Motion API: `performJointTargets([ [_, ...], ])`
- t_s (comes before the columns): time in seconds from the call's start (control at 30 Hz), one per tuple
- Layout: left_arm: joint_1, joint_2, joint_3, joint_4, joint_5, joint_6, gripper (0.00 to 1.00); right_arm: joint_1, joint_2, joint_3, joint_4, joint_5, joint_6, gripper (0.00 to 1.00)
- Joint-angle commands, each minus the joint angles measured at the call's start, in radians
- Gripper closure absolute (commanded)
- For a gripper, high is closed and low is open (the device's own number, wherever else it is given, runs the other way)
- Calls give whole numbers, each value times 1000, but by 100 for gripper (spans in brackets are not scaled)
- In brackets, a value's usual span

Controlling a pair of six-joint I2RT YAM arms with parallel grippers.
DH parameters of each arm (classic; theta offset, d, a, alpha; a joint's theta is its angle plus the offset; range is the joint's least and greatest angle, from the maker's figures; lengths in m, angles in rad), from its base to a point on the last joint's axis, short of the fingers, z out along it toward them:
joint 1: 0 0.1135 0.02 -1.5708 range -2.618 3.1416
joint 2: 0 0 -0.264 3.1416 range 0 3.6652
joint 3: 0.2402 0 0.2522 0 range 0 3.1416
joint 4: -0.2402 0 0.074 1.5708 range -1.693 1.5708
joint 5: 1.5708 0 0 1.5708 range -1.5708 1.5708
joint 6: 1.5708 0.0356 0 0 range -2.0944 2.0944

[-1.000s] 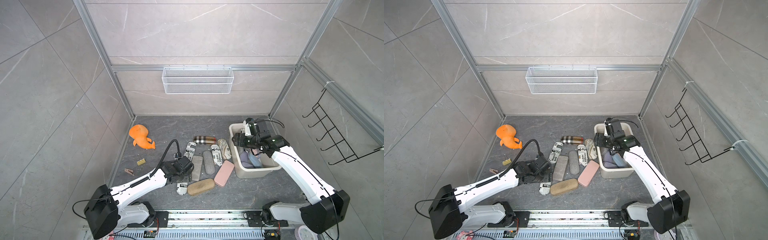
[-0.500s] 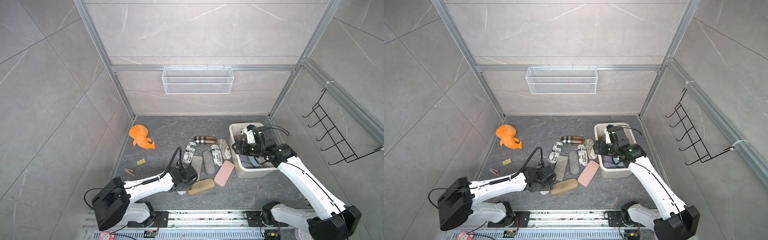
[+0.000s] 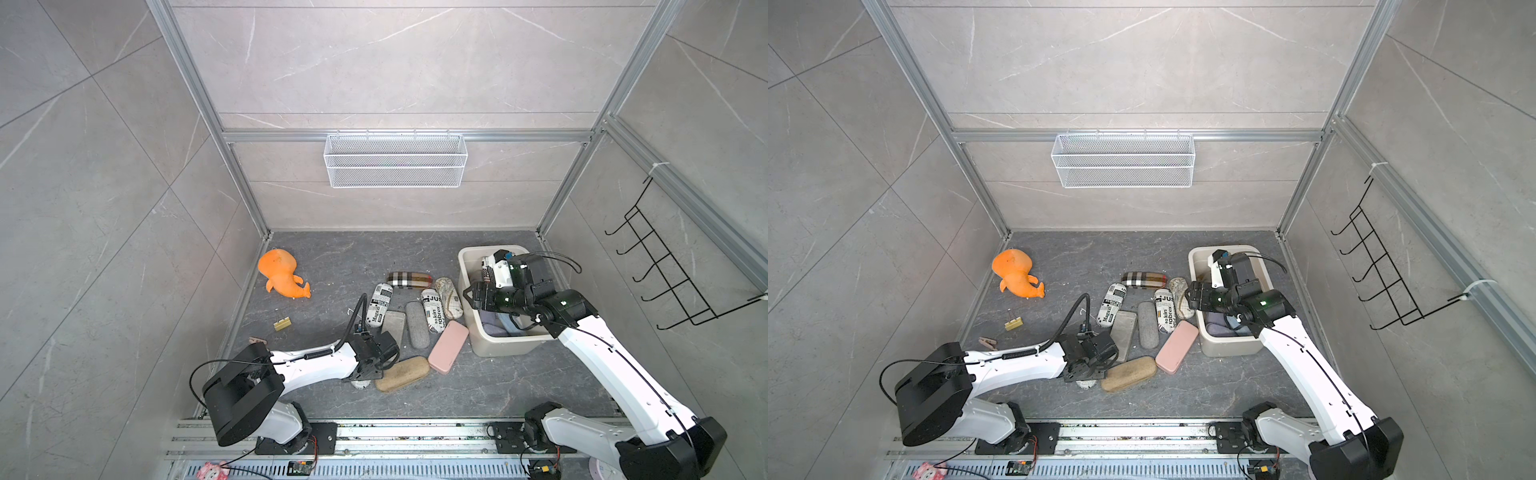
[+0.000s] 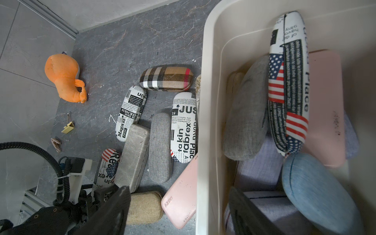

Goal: Put the glasses cases into the storage boxes
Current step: Pick up the glasses case at the center of the board.

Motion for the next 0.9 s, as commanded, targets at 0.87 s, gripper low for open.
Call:
performJointTargets([
  [0.87, 2, -868, -211, 254, -215, 357, 41, 169, 46, 50, 246, -112, 153, 27],
])
